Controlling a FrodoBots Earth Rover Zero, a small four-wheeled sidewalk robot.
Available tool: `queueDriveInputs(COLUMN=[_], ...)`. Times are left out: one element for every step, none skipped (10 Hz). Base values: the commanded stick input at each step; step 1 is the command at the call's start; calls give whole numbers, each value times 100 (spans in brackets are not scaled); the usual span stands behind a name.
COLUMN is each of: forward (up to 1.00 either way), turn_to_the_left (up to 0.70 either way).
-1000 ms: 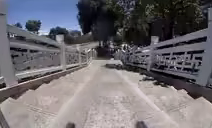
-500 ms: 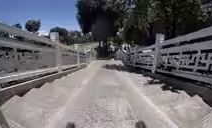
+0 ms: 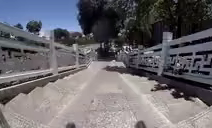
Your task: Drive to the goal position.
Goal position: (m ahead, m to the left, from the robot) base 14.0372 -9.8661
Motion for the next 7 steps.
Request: queueDriveInputs(forward=[70, 70, 70, 70, 70, 70, 70], turn_to_the_left=[0, 0, 0, 0, 0, 0, 0])
